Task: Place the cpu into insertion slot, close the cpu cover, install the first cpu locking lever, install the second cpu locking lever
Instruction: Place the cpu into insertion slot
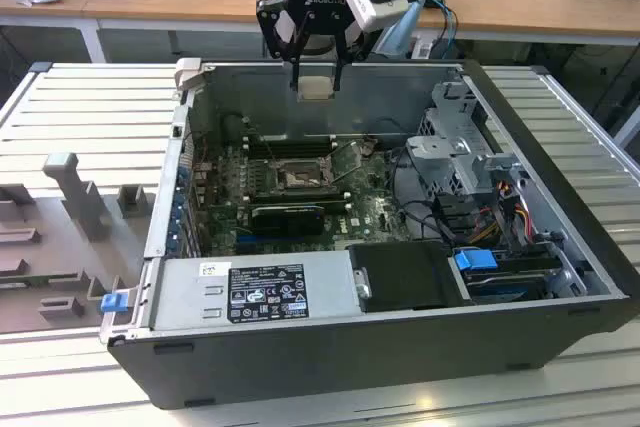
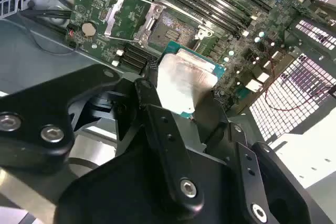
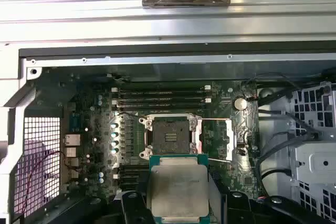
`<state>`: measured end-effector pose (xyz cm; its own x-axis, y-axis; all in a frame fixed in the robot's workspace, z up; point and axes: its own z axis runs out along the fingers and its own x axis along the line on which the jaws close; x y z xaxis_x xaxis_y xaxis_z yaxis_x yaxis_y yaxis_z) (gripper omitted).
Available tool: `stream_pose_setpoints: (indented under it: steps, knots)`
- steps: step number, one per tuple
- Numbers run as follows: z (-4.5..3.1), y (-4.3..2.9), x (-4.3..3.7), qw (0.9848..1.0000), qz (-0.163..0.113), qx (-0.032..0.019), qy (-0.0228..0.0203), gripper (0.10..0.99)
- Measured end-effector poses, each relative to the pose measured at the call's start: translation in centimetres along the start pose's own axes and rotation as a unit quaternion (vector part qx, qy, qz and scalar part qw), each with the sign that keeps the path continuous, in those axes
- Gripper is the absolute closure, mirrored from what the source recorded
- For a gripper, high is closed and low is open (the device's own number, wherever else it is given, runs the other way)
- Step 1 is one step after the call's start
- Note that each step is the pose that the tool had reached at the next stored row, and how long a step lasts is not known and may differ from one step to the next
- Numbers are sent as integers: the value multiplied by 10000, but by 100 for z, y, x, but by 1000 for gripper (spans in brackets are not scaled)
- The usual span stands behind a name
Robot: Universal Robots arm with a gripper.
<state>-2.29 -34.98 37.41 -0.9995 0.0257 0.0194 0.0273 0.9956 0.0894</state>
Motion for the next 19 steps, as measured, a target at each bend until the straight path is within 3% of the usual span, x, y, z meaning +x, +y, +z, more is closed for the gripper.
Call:
stream_pose_setpoints:
  steps: [4,14,19]
  knots:
    - [2,0,0,9992,401,-7,-36,561]
    - [27,-8,-1,9988,480,-8,-43,561]
    - [31,-8,-1,9976,682,-5,-61,561]
